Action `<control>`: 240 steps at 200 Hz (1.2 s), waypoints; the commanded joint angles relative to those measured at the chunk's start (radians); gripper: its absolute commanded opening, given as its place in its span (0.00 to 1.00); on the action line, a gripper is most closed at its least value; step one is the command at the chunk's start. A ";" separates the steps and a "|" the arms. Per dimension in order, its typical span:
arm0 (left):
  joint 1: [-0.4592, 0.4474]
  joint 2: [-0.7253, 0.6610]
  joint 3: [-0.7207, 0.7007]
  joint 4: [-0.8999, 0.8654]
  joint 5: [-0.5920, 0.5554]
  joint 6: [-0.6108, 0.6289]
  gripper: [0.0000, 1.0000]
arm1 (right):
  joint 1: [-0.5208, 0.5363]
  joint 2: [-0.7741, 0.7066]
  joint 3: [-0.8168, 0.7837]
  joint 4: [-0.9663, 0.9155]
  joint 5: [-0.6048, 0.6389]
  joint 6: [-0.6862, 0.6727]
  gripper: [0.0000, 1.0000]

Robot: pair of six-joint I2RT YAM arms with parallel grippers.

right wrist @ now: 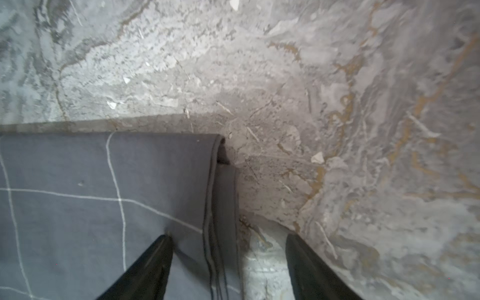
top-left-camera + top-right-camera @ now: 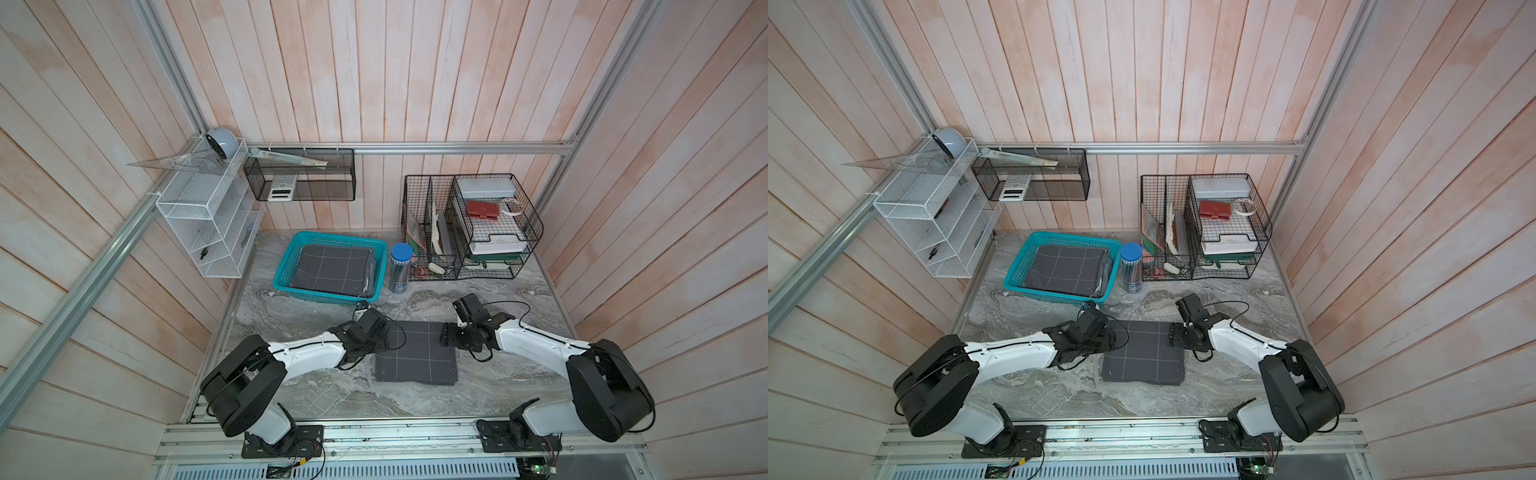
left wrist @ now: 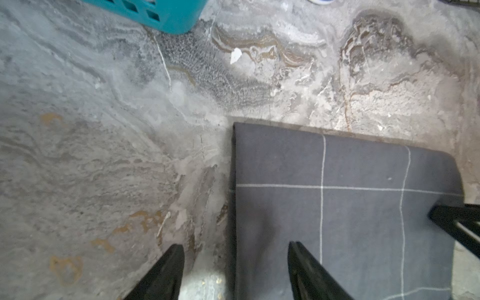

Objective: Put the folded pillowcase in the basket
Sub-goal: Pick up the pillowcase at the center of the board.

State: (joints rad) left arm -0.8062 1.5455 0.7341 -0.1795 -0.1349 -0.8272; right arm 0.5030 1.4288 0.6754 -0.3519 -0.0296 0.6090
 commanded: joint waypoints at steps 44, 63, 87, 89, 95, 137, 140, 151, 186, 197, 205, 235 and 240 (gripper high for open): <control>-0.004 0.089 0.060 -0.005 0.021 -0.006 0.56 | 0.018 0.048 -0.038 0.065 -0.059 0.041 0.59; -0.004 0.106 0.072 -0.005 0.028 -0.004 0.49 | 0.036 0.064 -0.031 0.072 -0.061 0.047 0.53; -0.004 0.110 0.077 -0.013 0.022 -0.006 0.33 | 0.059 0.077 -0.020 0.073 -0.058 0.057 0.42; -0.004 0.110 0.078 -0.012 0.022 -0.006 0.32 | 0.060 0.077 -0.018 0.073 -0.057 0.057 0.40; -0.004 0.108 0.078 -0.017 0.017 -0.007 0.28 | 0.064 0.077 -0.017 0.074 -0.054 0.061 0.36; -0.002 0.064 0.055 -0.027 -0.028 -0.022 0.07 | 0.102 0.061 0.017 0.045 -0.022 0.066 0.10; -0.002 0.059 0.053 -0.028 -0.034 -0.024 0.06 | 0.105 0.059 0.020 0.042 -0.018 0.066 0.08; -0.002 0.039 0.043 -0.028 -0.051 -0.029 0.02 | 0.120 0.053 0.035 0.029 -0.001 0.064 0.04; 0.004 -0.051 -0.002 -0.027 -0.124 -0.048 0.00 | 0.170 0.022 0.077 -0.001 0.042 0.064 0.00; 0.009 -0.085 -0.019 -0.028 -0.145 -0.053 0.00 | 0.189 0.009 0.092 -0.014 0.061 0.064 0.00; 0.011 -0.114 -0.032 -0.029 -0.163 -0.057 0.00 | 0.202 0.000 0.104 -0.022 0.075 0.064 0.00; 0.026 -0.236 -0.077 -0.046 -0.218 -0.061 0.00 | 0.243 -0.035 0.150 -0.056 0.114 0.062 0.00; 0.030 -0.259 -0.082 -0.053 -0.226 -0.060 0.00 | 0.249 -0.041 0.158 -0.062 0.117 0.063 0.00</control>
State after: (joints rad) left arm -0.7956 1.3701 0.6830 -0.2005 -0.2626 -0.8761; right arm 0.7280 1.4258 0.7891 -0.3424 0.0254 0.6735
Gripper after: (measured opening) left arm 0.079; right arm 0.132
